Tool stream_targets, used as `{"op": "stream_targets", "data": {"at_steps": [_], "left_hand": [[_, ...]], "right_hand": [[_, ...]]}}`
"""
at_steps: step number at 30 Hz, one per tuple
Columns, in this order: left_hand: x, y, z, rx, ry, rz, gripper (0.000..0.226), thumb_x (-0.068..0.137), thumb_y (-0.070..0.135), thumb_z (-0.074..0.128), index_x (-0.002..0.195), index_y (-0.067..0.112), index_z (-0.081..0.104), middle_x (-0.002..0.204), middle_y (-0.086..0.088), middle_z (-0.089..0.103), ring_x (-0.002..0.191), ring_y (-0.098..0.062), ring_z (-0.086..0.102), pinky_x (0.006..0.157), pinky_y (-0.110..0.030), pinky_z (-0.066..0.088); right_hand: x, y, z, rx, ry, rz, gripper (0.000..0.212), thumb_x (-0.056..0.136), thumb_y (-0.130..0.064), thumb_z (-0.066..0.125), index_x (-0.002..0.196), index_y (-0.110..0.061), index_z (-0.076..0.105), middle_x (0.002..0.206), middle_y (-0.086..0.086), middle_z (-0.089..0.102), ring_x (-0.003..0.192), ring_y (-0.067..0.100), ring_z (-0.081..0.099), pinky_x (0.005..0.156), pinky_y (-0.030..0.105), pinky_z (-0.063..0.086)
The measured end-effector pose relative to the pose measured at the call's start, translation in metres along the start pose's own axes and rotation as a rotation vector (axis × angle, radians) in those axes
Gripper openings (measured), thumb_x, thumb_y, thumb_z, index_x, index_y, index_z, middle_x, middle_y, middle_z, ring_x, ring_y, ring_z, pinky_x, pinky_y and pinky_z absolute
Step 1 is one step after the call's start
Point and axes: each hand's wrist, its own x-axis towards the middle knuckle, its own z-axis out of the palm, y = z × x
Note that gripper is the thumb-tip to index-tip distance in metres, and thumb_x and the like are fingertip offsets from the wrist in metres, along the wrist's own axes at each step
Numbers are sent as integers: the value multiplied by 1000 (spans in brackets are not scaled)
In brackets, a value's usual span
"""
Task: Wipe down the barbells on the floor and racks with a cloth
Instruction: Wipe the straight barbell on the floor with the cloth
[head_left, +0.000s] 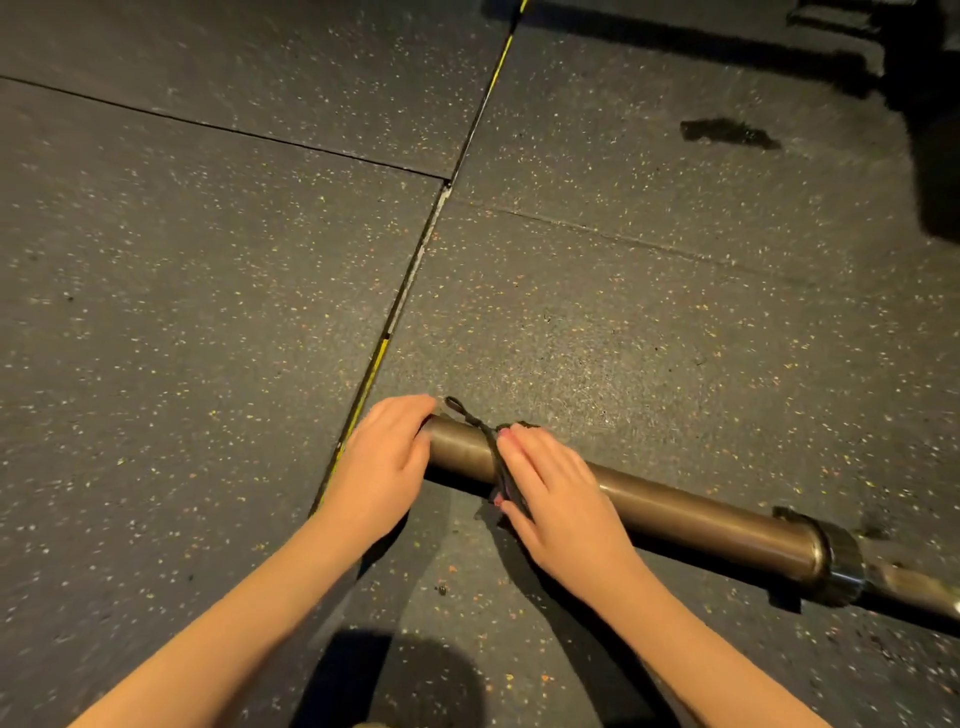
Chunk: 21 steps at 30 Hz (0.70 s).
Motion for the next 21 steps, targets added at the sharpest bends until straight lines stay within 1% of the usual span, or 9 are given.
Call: {"op": "stream_targets", "data": {"at_steps": [2, 4, 8, 10, 12, 14, 16, 18, 21], "left_hand": [[1, -5, -4, -54, 15, -79, 36, 96, 10, 43, 128, 5, 57, 125, 1, 56, 120, -15, 47, 101, -8, 21], [-1, -7, -5, -117, -26, -122, 37, 98, 5, 44, 134, 8, 53, 128, 10, 48, 123, -7, 40, 103, -8, 19], [1, -4, -9, -249, -59, -218, 39, 98, 3, 42, 135, 13, 52, 130, 7, 49, 124, -9, 42, 106, -18, 26], [2, -4, -10, -439, -55, -325, 40, 99, 3, 41, 135, 19, 49, 132, 5, 52, 123, -8, 45, 111, -27, 30], [-1, -5, -10, -601, -49, -393, 38, 103, 11, 39, 136, 30, 41, 132, 12, 54, 126, -4, 44, 113, -31, 30], [-6, -10, -13, -598, -51, -406, 39, 104, 19, 35, 141, 34, 31, 134, 20, 50, 130, 0, 39, 113, -28, 26], [-12, -15, -19, -533, -43, -419, 45, 104, 17, 35, 147, 29, 26, 142, 18, 43, 134, 0, 33, 112, -24, 21], [-16, -22, -23, -466, -34, -432, 46, 104, 16, 35, 148, 25, 27, 146, 13, 38, 135, 0, 31, 110, -19, 19], [-20, -30, -24, -374, -35, -464, 45, 103, 17, 36, 148, 19, 32, 146, 6, 40, 133, -3, 33, 107, -17, 20]], "right_hand": [[-15, 11, -4, -7, 21, -4, 58, 88, -24, 63, 139, -3, 43, 140, 10, 46, 130, 27, 39, 114, 33, 22], [-20, 16, -4, -31, 42, 13, 62, 84, -20, 70, 137, -2, 45, 138, 12, 48, 129, 29, 40, 114, 36, 25], [18, -7, 7, -17, 24, 23, 60, 84, -24, 70, 134, 0, 48, 134, 15, 53, 121, 33, 53, 102, 44, 45], [40, -22, 13, 0, 7, -15, 62, 84, -27, 70, 135, 1, 48, 134, 16, 55, 120, 32, 55, 102, 42, 44], [46, -23, 14, 25, -21, -61, 62, 88, -31, 63, 138, 0, 45, 139, 15, 51, 126, 31, 51, 107, 40, 39], [34, -13, 10, 35, -44, -95, 61, 92, -34, 53, 143, -3, 40, 145, 12, 45, 133, 28, 42, 115, 35, 29], [22, -5, 6, 7, -26, -111, 63, 90, -30, 59, 143, -2, 41, 145, 13, 45, 134, 28, 42, 116, 34, 25], [27, -8, 9, -31, -7, -107, 66, 84, -25, 69, 139, 0, 45, 142, 15, 49, 129, 32, 48, 112, 39, 33], [60, -28, 20, -30, 0, -111, 66, 80, -23, 74, 136, 2, 49, 137, 17, 53, 123, 35, 53, 105, 44, 41]]}}
